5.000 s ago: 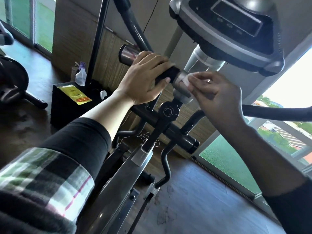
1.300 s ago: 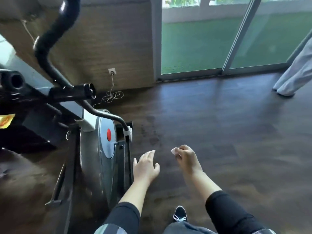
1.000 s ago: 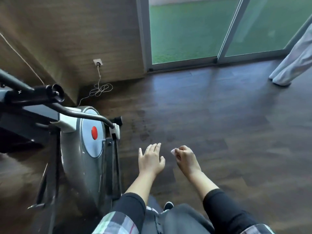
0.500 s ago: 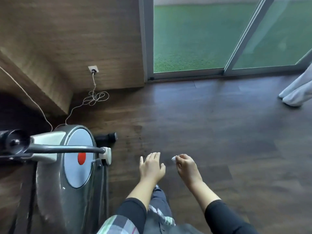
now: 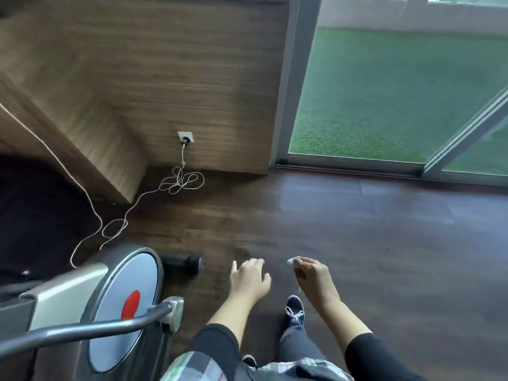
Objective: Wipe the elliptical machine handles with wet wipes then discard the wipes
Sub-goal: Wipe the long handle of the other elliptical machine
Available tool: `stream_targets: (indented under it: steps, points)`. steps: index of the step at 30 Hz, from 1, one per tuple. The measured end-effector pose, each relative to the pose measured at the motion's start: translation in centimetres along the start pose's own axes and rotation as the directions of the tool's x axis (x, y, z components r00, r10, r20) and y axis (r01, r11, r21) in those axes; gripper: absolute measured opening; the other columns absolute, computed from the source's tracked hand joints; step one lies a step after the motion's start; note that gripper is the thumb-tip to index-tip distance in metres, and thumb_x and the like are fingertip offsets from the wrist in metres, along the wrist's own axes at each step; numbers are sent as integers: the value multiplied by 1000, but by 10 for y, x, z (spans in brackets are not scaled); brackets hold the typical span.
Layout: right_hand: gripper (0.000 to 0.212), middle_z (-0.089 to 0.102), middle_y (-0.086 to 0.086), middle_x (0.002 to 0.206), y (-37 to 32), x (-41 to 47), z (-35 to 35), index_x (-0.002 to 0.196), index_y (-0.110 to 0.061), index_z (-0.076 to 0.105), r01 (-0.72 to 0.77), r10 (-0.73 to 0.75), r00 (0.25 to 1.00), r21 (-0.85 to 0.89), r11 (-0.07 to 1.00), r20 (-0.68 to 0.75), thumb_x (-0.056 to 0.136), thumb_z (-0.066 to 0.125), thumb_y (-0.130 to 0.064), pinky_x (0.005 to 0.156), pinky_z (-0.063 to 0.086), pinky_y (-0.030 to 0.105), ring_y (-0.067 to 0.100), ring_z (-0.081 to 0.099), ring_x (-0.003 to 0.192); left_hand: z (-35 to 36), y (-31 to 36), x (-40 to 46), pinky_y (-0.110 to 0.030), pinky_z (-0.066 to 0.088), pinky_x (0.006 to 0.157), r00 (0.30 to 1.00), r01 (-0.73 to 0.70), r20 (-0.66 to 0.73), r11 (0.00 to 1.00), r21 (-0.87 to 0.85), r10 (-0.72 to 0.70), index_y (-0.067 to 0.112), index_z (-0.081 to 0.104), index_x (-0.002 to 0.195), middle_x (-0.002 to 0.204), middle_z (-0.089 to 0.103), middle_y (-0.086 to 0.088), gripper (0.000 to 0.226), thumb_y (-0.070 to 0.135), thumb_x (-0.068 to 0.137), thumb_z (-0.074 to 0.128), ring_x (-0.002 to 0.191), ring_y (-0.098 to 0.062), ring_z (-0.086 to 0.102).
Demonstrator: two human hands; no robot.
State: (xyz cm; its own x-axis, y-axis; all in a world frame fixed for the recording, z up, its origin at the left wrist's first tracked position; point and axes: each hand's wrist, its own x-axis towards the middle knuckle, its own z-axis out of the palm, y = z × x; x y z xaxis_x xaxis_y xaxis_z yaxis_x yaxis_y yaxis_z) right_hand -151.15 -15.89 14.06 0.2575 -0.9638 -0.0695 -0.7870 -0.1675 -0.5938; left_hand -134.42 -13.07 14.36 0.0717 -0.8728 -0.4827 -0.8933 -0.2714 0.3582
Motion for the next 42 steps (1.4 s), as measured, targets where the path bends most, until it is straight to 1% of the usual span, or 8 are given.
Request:
stream_targets:
  steps: [9,15,19,24,31,35,38,42]
  points:
    - [25,45,-13,48,-20,222,-12,65,-19,54,241,-235,951,-3,971,202,79,55,1,58,43,23,4,46,53,-86,-9,131,-39,16,118,943,288,-109,935,-206,-314,23,43,137,143,46,7,43,34,96,42,132,-15,43]
    - [15,59,5,56,-87,317,11,72,-6,61,353,-308,825,-7,936,473,77,47,-9,62,50,31,17,57,62,-140,-46,166,-36,28,110,829,460,-161,817,-349,-536,24,47,136,138,52,6,42,37,96,43,124,-21,50]
    - [23,54,-4,56,-147,373,44,60,-18,58,334,-296,780,33,942,550,77,45,-9,51,40,16,8,50,53,-181,-94,194,-33,34,105,762,513,-190,756,-407,-619,24,47,135,134,56,3,42,38,95,44,122,-22,51]
    - [21,51,-2,51,-223,440,96,55,-6,57,348,-303,736,46,936,605,74,54,3,47,37,23,0,52,46,-242,-175,230,-32,35,103,689,551,-174,665,-504,-703,25,39,143,135,56,0,49,39,97,43,124,-25,49]
    - [16,68,9,90,-323,516,166,90,-4,69,298,-272,655,90,950,704,86,54,-10,66,43,23,21,61,80,-314,-272,256,-35,28,113,548,586,-168,520,-621,-819,26,37,144,141,51,1,56,44,93,51,131,-20,45]
    - [18,55,-5,60,-393,556,207,65,-18,57,346,-363,596,180,921,716,82,54,-24,61,40,25,10,47,64,-345,-331,275,-41,27,114,475,621,-109,420,-662,-873,27,35,144,143,48,3,55,44,93,48,133,-19,44]
    - [21,67,1,99,-450,593,255,86,-30,65,568,-431,415,141,810,801,86,44,-31,77,33,21,9,43,88,-368,-381,290,-42,24,114,409,632,-87,351,-691,-908,27,34,145,146,44,3,55,41,93,46,135,-18,41]
    - [29,59,13,124,-526,638,315,119,-8,63,722,-498,277,164,672,822,95,49,-15,92,38,26,22,53,112,-395,-443,300,-43,22,115,303,653,-28,229,-722,-953,26,37,143,146,43,3,52,42,94,46,135,-18,41]
